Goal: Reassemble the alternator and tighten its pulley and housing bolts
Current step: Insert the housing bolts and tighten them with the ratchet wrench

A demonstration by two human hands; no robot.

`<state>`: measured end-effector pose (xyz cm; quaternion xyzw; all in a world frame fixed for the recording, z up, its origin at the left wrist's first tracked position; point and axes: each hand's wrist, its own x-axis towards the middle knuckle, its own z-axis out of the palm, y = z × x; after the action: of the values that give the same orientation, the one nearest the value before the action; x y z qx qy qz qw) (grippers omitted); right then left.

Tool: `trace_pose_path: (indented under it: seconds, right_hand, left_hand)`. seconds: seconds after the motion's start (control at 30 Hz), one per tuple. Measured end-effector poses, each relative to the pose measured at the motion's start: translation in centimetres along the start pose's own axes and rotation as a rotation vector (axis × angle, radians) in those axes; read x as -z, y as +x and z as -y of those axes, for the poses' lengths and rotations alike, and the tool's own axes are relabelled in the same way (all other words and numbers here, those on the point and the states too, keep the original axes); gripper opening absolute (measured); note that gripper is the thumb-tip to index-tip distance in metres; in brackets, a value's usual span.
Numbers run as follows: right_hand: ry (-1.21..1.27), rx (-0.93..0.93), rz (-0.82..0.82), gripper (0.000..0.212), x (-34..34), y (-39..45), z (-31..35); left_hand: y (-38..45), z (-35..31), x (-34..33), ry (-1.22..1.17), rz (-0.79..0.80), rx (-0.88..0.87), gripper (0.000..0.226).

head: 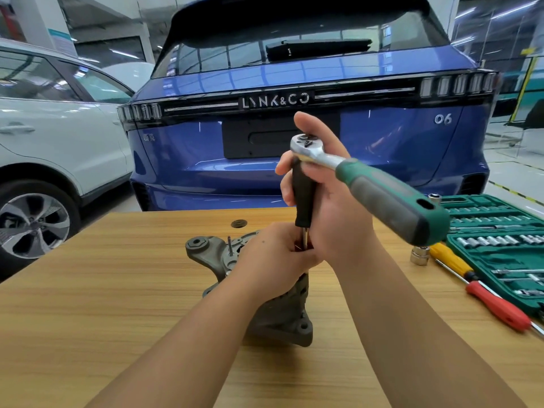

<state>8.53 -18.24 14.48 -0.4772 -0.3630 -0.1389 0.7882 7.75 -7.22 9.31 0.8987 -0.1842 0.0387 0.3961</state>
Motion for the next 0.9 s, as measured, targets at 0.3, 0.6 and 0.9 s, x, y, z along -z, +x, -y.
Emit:
trace_pose_path:
  seconds: [0.3, 0.6, 0.9]
  right_hand:
    - [0.012, -0.086, -0.132, 0.041, -1.2, -1.1, 0.1]
    - [0.018, -0.137, -0.208, 0.017, -0.1, -0.5, 0.9]
    - [-0.322, 0.152, -0.171, 0.016, -0.9, -0.7, -0.7]
  left_hand:
    - [0.2, 0.0, 0.0, 0.017, -0.004, -0.003, 0.016]
    - [0.6, 0.4, -0.3, 0.022, 0.011, -0.01, 0.005]
    - [0.2, -0.4, 0.2, -0.023, 0.039, -0.028, 0.026]
